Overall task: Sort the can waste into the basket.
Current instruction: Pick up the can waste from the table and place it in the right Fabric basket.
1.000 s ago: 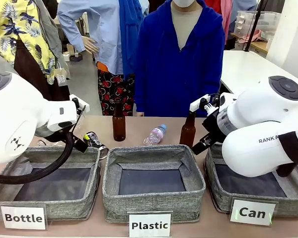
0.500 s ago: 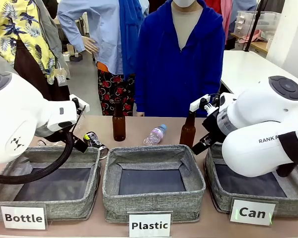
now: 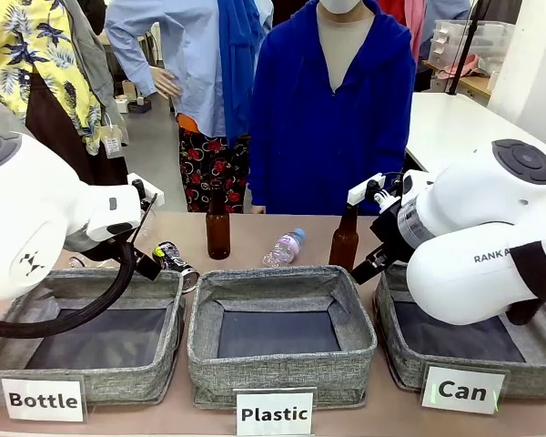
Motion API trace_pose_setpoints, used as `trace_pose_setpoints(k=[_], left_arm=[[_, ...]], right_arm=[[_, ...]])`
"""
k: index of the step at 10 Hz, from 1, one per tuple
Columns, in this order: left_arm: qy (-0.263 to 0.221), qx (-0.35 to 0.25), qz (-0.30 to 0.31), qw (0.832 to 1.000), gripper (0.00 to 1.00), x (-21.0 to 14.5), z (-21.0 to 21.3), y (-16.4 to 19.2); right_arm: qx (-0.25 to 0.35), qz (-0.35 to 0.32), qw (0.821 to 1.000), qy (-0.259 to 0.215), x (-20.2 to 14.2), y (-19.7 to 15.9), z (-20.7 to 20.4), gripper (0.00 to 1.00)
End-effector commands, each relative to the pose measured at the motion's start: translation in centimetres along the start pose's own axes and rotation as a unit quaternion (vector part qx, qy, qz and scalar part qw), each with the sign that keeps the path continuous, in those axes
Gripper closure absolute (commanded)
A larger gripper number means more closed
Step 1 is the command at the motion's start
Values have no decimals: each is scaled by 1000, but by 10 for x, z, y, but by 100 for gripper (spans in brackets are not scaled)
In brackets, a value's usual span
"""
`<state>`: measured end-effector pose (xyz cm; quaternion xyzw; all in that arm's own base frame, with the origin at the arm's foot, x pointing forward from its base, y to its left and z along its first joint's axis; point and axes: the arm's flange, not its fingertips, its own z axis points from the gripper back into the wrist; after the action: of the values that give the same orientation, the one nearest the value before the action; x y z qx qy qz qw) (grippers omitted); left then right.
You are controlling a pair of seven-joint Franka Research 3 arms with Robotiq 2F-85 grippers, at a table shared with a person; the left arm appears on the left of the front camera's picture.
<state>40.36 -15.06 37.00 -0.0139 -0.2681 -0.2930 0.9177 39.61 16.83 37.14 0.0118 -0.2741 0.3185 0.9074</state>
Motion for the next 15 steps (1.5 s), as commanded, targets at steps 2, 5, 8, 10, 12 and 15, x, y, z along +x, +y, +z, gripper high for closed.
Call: trace_pose_setpoints(k=[2, 5, 8, 10, 12, 15], left_arm=[[0, 0, 0, 1000, 0, 0, 0, 0], [-22, -78, 23, 996, 0, 18, 54, -3], [8, -187, 167, 968, 0, 15, 146, 13], [-10, -304, 114, 946, 0, -26, 188, 47], [-85, -377, 168, 907, 0, -96, 208, 110], [-181, -459, 317, 810, 0, -187, 185, 182]], right_arm=[[0, 0, 1000, 0, 0, 0, 0, 0], [29, -7, 999, 33, 24, -12, 51, 0], [79, -190, 973, 103, 44, -27, 120, 0], [192, -219, 953, 80, 25, -52, 164, 0], [283, -273, 919, 14, -23, -91, 201, 0], [351, -400, 846, -43, -104, -161, 192, 0]])
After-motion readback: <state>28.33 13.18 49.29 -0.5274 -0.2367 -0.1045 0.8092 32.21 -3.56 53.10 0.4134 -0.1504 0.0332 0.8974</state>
